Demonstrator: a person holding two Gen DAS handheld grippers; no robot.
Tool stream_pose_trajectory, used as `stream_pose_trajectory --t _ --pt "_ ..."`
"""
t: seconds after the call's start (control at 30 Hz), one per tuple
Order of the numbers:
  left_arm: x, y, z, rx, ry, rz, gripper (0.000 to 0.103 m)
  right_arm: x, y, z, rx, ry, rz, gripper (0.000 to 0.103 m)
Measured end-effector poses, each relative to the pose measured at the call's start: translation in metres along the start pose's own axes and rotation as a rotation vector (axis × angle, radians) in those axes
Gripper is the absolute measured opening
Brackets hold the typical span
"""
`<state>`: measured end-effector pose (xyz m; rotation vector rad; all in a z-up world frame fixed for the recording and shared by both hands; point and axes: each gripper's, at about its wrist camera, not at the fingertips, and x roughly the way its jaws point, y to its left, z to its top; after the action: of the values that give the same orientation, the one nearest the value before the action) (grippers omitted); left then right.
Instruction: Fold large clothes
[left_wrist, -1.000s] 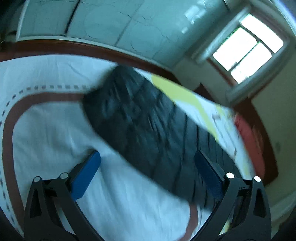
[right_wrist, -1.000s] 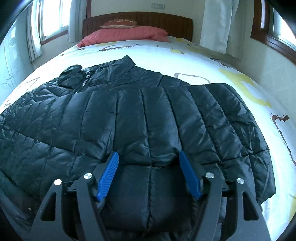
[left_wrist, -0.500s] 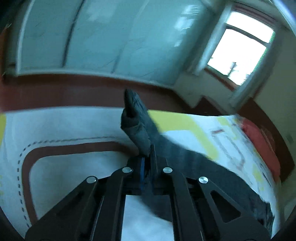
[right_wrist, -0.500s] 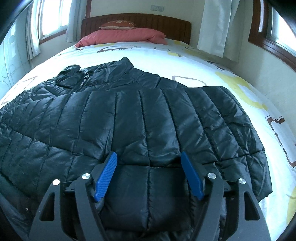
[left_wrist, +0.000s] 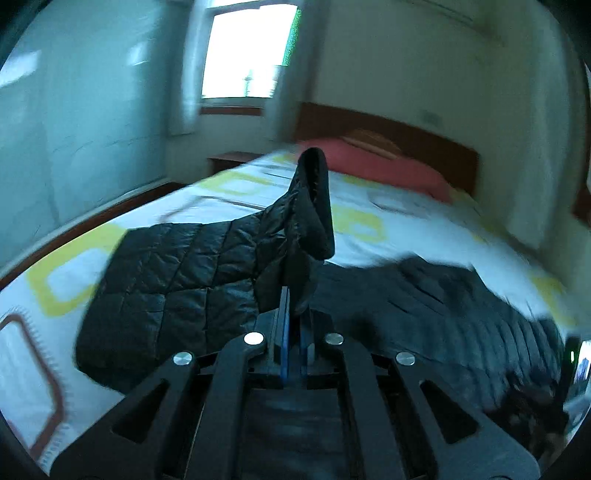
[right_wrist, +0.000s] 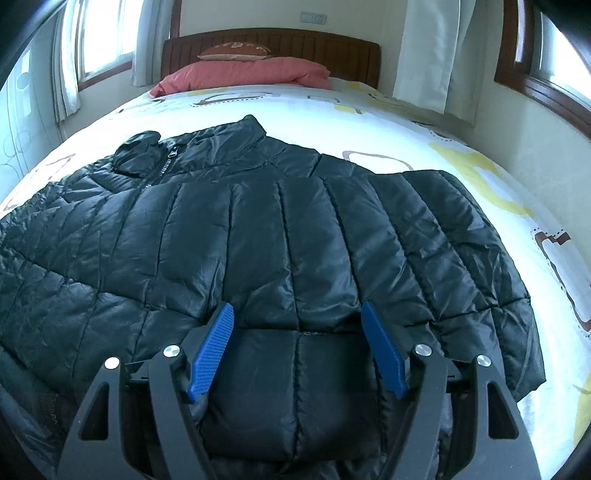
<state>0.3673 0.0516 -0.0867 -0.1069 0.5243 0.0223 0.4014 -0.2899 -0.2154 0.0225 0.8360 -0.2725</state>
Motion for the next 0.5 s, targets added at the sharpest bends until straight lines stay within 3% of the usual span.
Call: stream_pose_trajectory --t 0.2,0.37,0.43,0.47,0.5 --pt "0.021 -0.108 -0.038 0.214 0.062 -0.076 0.003 0.0 0.0 0.0 0.003 0.0 0.001 0.071" --pt "0.038 -0.16 -0.073 0.361 0.139 -0.089 0.004 0.001 -0.001 0.001 0.012 0.004 0.01 0.071" --pt "0.036 -0.167 -0.082 0.403 0.163 -0.082 0.008 0.001 -0.002 0.002 0.014 0.007 0.01 0.071" --pt "0.035 -0.167 -0.082 0.407 0.167 -0.087 0.015 0.001 -0.001 0.002 0.015 0.009 0.009 0.071" --pt "0.031 -0.165 -0.08 0.397 0.169 -0.103 0.028 0.001 -0.002 0.003 0.018 0.014 0.012 0.071"
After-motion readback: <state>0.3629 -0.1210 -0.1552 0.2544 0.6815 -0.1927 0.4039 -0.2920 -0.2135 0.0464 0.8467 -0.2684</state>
